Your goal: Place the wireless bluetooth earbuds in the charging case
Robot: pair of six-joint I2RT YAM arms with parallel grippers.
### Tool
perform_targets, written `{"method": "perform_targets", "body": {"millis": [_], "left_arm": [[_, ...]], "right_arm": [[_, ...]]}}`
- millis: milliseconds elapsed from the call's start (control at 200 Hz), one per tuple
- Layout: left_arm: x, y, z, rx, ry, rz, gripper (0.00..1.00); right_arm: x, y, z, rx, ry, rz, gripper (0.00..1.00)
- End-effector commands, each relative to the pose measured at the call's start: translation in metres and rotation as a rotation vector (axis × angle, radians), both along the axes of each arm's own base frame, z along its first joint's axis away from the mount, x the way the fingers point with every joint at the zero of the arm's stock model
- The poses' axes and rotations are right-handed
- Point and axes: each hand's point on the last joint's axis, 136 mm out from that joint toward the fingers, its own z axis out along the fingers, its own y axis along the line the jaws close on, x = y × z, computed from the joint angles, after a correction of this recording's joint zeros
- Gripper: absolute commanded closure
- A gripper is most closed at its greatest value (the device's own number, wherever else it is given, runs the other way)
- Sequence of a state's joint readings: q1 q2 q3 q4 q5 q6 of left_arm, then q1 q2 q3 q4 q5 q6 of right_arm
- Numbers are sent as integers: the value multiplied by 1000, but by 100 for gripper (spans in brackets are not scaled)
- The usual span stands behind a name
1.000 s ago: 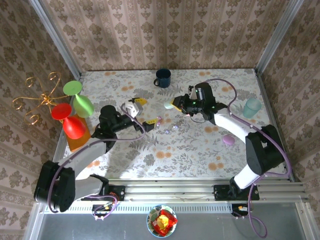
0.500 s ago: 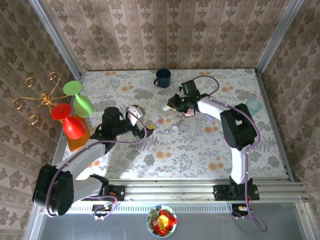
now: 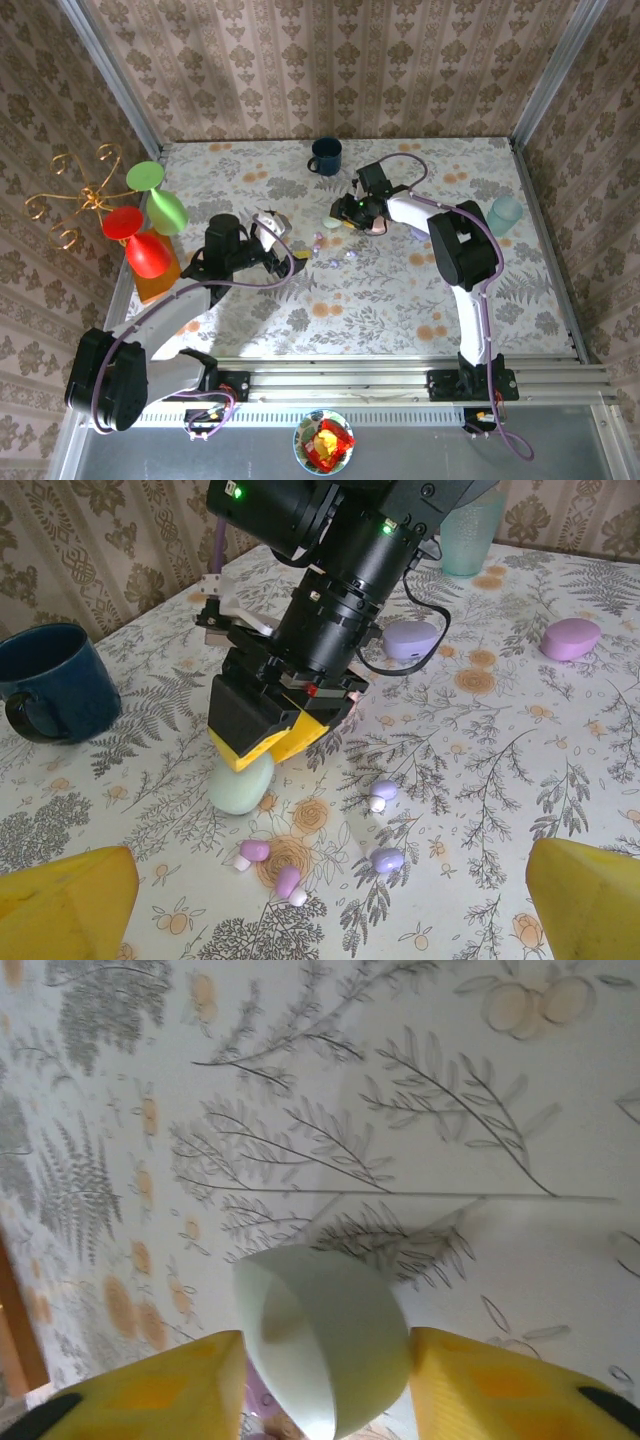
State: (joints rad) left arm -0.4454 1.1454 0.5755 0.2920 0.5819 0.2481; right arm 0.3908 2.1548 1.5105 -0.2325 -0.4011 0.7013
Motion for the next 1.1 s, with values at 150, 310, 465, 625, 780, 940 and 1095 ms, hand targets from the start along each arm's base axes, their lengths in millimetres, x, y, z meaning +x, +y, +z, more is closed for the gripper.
{"method": "perform_targets", "body": {"millis": [150, 310, 465, 625, 780, 940, 1095], "left_arm": [[-5, -11, 0, 1, -27, -39, 0], [-8, -11, -1, -6, -34, -46, 0], [-7, -14, 1, -17, -47, -55, 0], [-5, -17, 1, -20, -40, -64, 0], [-5, -20, 2, -23, -35, -72, 0], [-10, -23, 2, -22, -46, -98, 0], [-10, -25, 2, -21, -43, -99, 0]], "right_arm": [[-17, -48, 61, -250, -142, 119, 34], [-34, -109, 74, -560, -151, 199, 21], [-48, -158, 80, -746, -91, 293, 18], [-58, -186, 75, -842, 5, 440, 18], [-57, -212, 61, -927, 138, 525, 19], [-43, -223, 44, -933, 197, 559, 21], [-35, -218, 27, -894, 235, 599, 24]]}}
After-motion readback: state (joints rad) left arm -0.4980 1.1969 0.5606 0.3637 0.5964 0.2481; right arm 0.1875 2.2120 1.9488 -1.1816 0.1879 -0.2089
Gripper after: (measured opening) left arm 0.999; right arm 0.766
